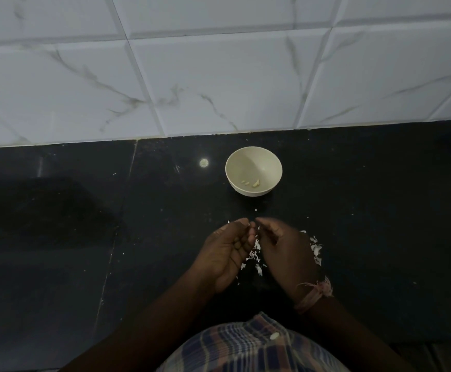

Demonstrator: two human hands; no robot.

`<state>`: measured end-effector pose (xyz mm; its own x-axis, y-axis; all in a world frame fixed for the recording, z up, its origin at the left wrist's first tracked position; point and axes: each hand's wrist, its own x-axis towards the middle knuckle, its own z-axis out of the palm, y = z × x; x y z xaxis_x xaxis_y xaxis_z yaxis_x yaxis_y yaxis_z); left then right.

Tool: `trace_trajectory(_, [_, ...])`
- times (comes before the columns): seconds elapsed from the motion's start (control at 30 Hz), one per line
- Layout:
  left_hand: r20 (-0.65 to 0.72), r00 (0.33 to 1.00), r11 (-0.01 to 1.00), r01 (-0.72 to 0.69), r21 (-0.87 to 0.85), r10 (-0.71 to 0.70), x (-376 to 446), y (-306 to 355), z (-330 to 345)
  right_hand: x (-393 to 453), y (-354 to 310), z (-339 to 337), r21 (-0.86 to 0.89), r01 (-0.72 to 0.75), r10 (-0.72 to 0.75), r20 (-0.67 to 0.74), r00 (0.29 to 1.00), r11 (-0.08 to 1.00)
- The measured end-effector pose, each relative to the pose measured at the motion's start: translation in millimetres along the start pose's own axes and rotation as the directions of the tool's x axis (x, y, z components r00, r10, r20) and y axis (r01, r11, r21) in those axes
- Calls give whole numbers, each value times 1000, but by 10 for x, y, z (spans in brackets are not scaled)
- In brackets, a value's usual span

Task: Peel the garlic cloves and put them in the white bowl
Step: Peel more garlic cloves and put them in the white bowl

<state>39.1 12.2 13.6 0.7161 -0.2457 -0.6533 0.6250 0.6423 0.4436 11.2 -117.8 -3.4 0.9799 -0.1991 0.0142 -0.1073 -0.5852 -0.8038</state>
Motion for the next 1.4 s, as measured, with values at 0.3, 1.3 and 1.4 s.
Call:
trace_trajectory(0.3, [24,990,977,-138,162,136,60,-31,-88,21,-35,3,-51,54,-52,33,998,997])
trace_trajectory(1.3, [60,990,985,-136,103,130,126,-33,-150,96,9,13,40,111,-106,-120,987,993])
trace_trajectory(1.4, [68,990,984,-135,119,127,135,-38,-155,91,-6,28,11,155,-153,-102,983,988])
